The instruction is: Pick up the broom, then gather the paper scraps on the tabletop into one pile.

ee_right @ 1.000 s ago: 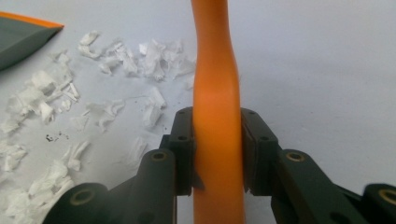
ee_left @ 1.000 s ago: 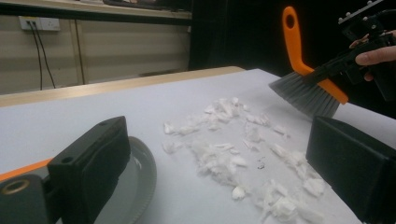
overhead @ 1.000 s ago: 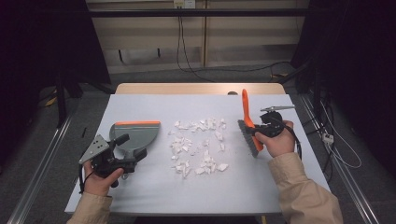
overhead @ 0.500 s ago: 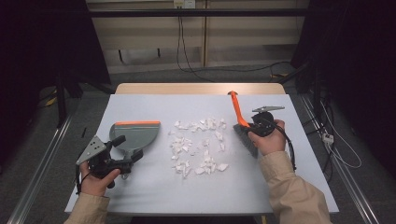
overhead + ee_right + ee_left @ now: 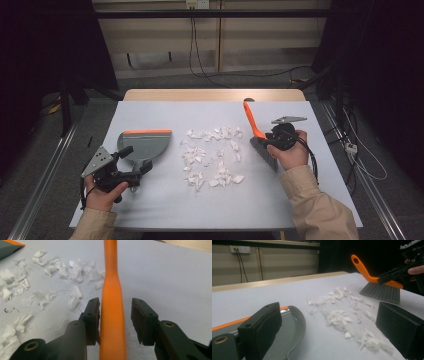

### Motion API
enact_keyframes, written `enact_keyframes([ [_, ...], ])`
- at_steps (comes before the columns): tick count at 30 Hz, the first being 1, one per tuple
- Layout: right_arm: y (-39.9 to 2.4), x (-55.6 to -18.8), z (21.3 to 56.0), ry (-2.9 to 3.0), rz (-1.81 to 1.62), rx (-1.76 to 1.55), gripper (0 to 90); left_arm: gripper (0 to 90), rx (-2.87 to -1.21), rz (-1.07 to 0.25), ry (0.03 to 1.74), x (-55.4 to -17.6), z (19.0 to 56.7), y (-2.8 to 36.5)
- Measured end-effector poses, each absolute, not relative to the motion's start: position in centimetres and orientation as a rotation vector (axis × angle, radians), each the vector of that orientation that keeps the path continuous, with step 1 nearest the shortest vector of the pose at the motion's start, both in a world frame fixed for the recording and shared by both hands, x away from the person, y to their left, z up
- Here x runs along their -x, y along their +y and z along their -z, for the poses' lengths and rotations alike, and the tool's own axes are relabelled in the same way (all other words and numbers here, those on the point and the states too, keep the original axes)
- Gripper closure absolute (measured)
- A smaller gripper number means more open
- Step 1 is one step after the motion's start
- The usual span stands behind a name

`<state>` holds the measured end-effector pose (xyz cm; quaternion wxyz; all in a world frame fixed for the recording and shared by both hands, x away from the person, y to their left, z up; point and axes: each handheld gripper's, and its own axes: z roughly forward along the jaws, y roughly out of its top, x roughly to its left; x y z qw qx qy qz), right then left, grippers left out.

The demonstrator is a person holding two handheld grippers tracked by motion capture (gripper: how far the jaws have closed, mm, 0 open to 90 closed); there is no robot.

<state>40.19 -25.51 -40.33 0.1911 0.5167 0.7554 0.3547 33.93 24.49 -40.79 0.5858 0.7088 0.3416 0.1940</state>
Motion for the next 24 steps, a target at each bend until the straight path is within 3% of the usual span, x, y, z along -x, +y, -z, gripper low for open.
enact_keyframes([
  [16, -25.2, -39.6, 40.6, 2.181, -0.946, -1.454, 58.2, 6.2, -1.64, -0.457, 0.794, -34.2, 40.7, 24.6],
  [20, -24.9, -39.7, 40.7, 2.189, -0.931, -1.455, 61.3, 6.2, -1.643, -0.451, 0.794, -34.5, 40.8, 24.6],
  [24, -24.9, -39.8, 41.1, 2.205, -0.89, -1.462, 70.9, 6.2, -1.652, -0.447, 0.794, -34.5, 41.0, 24.6],
])
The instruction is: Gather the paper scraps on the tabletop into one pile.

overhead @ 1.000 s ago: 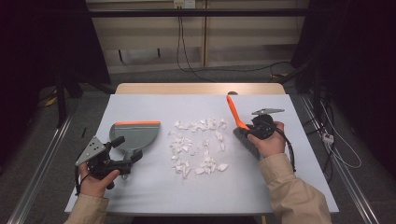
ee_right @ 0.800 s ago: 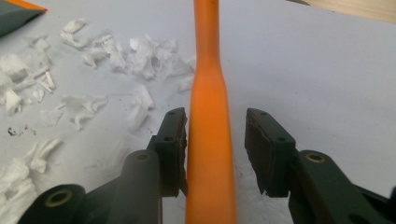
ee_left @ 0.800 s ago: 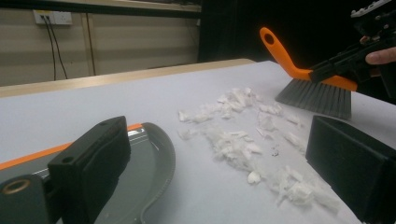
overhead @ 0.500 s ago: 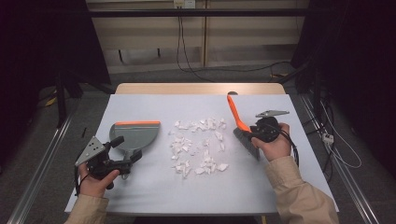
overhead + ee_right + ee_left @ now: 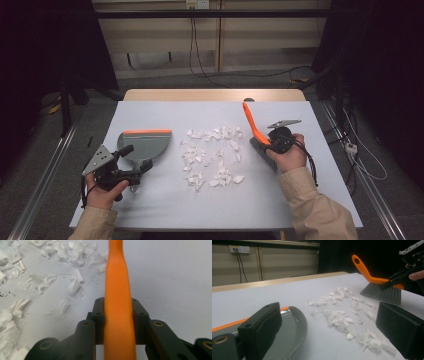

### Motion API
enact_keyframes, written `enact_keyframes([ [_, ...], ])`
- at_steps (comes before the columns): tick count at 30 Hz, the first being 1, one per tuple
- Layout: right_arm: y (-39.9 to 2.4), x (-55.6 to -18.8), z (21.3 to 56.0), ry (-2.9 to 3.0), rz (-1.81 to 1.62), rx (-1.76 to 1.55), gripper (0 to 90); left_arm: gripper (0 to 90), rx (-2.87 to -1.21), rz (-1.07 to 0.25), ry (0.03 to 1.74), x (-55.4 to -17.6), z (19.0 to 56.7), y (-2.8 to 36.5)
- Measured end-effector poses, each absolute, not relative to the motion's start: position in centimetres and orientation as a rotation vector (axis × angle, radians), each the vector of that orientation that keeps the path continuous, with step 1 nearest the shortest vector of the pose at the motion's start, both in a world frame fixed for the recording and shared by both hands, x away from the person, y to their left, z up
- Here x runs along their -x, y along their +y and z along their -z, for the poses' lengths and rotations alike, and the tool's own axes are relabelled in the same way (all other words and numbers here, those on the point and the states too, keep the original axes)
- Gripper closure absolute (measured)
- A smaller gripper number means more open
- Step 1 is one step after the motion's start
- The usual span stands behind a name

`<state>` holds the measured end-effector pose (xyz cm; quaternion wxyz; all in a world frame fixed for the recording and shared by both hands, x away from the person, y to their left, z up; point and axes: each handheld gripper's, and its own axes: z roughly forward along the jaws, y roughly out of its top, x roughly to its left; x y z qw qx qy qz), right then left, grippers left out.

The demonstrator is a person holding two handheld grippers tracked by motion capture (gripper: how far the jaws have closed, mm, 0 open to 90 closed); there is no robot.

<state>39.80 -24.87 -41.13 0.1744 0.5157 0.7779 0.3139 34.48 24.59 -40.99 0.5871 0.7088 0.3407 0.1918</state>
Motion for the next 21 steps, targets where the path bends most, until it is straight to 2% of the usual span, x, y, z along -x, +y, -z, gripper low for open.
enact_keyframes([
  [13, -25.9, -40.3, 40.6, 2.121, -0.986, -1.496, 71.7, 6.3, -1.643, -0.446, 0.8, -34.4, 40.8, 24.9],
  [21, -25.7, -42.3, 40.1, 2.091, -1.039, -1.449, 71.7, 6.3, -1.639, -0.451, 0.809, -34.5, 40.9, 25.1],
])
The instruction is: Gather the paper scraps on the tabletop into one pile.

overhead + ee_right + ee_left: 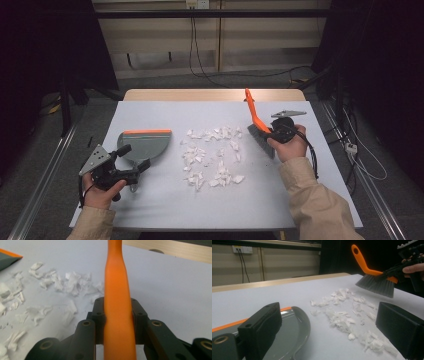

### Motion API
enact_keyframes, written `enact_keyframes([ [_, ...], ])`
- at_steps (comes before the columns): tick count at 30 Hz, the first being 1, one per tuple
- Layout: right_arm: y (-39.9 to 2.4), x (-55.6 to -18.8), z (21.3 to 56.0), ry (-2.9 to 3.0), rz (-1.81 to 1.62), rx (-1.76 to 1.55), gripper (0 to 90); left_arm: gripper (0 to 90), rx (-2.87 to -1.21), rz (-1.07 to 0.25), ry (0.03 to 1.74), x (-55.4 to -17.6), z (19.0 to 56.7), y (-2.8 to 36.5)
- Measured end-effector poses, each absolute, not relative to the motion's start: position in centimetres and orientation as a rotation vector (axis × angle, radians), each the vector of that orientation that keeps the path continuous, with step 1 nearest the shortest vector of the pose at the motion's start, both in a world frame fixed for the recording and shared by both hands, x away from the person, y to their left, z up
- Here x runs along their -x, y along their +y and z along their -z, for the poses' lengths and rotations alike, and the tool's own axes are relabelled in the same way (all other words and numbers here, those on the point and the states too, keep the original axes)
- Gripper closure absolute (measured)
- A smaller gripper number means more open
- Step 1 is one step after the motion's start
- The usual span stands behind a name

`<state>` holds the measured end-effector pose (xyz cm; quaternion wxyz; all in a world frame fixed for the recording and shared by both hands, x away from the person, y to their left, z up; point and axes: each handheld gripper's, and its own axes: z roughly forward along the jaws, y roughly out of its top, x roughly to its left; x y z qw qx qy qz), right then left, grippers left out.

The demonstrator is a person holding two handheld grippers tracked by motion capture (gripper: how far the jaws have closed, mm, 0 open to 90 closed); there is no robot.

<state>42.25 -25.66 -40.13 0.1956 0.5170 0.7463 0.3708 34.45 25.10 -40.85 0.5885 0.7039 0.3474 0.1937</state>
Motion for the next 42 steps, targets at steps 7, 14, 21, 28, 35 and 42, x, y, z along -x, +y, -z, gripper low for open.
enact_keyframes([
  [7, -25.3, -44.8, 40.5, 2.061, -1.042, -1.391, 71.7, 6.1, -1.647, -0.453, 0.821, -34.3, 41.1, 25.4],
  [14, -24.8, -47.7, 41.1, 2.057, -1.032, -1.339, 71.7, 6.1, -1.644, -0.461, 0.839, -34.1, 41.2, 25.8],
  [21, -23.2, -50.3, 41.5, 2.068, -1.033, -1.269, 71.7, 6.0, -1.646, -0.46, 0.861, -34.0, 41.4, 25.8],
  [28, -21.0, -52.1, 42.5, 2.145, -1.017, -1.192, 71.7, 6.0, -1.649, -0.467, 0.875, -33.6, 41.7, 26.1],
  [35, -19.3, -51.1, 42.7, 2.276, -0.976, -1.041, 71.6, 6.0, -1.642, -0.478, 0.878, -33.5, 41.7, 26.4],
  [42, -18.8, -49.5, 42.4, 2.37, -0.991, -0.947, 71.6, 6.0, -1.642, -0.477, 0.873, -33.3, 41.7, 26.6],
])
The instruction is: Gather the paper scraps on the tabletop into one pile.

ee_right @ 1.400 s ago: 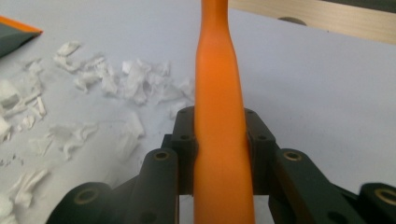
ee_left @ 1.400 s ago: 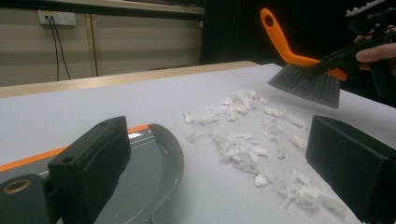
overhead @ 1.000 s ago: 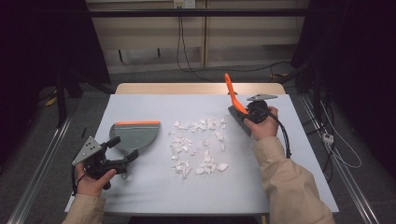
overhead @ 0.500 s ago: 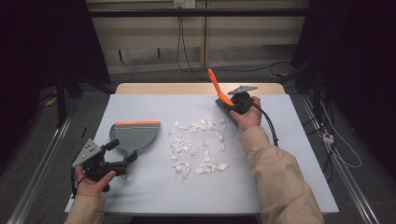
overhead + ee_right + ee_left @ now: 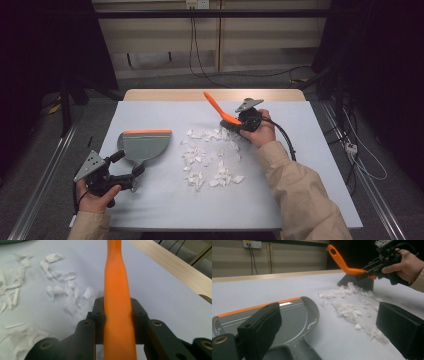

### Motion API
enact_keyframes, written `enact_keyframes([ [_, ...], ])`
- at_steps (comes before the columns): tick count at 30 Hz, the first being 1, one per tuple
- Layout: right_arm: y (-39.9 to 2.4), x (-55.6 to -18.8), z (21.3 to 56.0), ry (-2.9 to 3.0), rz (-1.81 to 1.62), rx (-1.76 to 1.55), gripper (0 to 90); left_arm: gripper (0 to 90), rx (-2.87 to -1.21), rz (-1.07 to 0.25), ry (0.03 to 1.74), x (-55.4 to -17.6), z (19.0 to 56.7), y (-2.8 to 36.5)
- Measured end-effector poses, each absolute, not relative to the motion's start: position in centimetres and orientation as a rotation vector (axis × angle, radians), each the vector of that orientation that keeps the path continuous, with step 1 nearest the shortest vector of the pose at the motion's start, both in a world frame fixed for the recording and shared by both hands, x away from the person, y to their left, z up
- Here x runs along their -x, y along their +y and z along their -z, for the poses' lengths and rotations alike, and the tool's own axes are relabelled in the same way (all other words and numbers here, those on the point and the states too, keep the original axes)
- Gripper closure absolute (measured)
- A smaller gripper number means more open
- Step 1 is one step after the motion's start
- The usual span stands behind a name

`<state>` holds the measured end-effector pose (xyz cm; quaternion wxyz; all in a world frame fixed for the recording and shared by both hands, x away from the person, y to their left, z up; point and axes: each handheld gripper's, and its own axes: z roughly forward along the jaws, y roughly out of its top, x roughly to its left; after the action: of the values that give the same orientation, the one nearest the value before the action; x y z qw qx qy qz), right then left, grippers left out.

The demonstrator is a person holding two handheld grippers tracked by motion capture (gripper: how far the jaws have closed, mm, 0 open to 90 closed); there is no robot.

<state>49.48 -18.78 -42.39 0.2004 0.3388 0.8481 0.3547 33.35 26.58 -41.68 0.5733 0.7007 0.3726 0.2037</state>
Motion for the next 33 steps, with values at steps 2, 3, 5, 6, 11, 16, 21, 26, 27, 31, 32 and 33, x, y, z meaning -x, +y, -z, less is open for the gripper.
enact_keyframes([
  [2, -18.6, -48.9, 42.3, 2.393, -0.998, -0.92, 71.6, 6.1, -1.641, -0.475, 0.873, -33.4, 41.7, 26.6],
  [3, -18.5, -48.5, 42.3, 2.407, -1.01, -0.918, 71.6, 6.1, -1.643, -0.475, 0.87, -33.4, 41.7, 26.5],
  [5, -18.2, -47.7, 42.2, 2.425, -0.993, -0.87, 71.5, 6.0, -1.642, -0.473, 0.867, -33.4, 41.6, 26.5],
  [6, -18.1, -47.3, 42.2, 2.439, -0.992, -0.854, 71.6, 6.0, -1.642, -0.475, 0.866, -33.5, 41.6, 26.5],
  [11, -18.1, -45.6, 41.8, 2.49, -1.022, -0.836, 71.6, 6.1, -1.645, -0.473, 0.864, -33.6, 41.7, 26.6],
  [16, -18.1, -44.0, 41.1, 2.541, -1.055, -0.81, 71.7, 6.1, -1.648, -0.472, 0.858, -33.7, 41.7, 26.5],
  [21, -19.0, -44.2, 39.6, 2.451, -1.142, -0.857, 71.7, 6.0, -1.652, -0.471, 0.859, -33.7, 41.8, 26.4],
  [26, -19.5, -45.3, 39.1, 2.396, -1.169, -0.891, 71.6, 6.1, -1.651, -0.468, 0.866, -33.6, 41.9, 26.5],
  [27, -19.4, -45.6, 39.1, 2.378, -1.156, -0.893, 71.7, 6.1, -1.653, -0.47, 0.864, -33.6, 41.9, 26.5],
  [31, -19.0, -47.0, 39.6, 2.379, -1.141, -0.912, 71.7, 6.0, -1.65, -0.468, 0.864, -33.8, 41.9, 26.4],
  [32, -18.8, -47.2, 39.7, 2.376, -1.136, -0.916, 71.7, 6.0, -1.653, -0.468, 0.863, -33.8, 41.9, 26.4],
  [33, -18.6, -47.5, 39.9, 2.368, -1.121, -0.909, 71.7, 6.0, -1.652, -0.468, 0.863, -33.8, 41.9, 26.4],
])
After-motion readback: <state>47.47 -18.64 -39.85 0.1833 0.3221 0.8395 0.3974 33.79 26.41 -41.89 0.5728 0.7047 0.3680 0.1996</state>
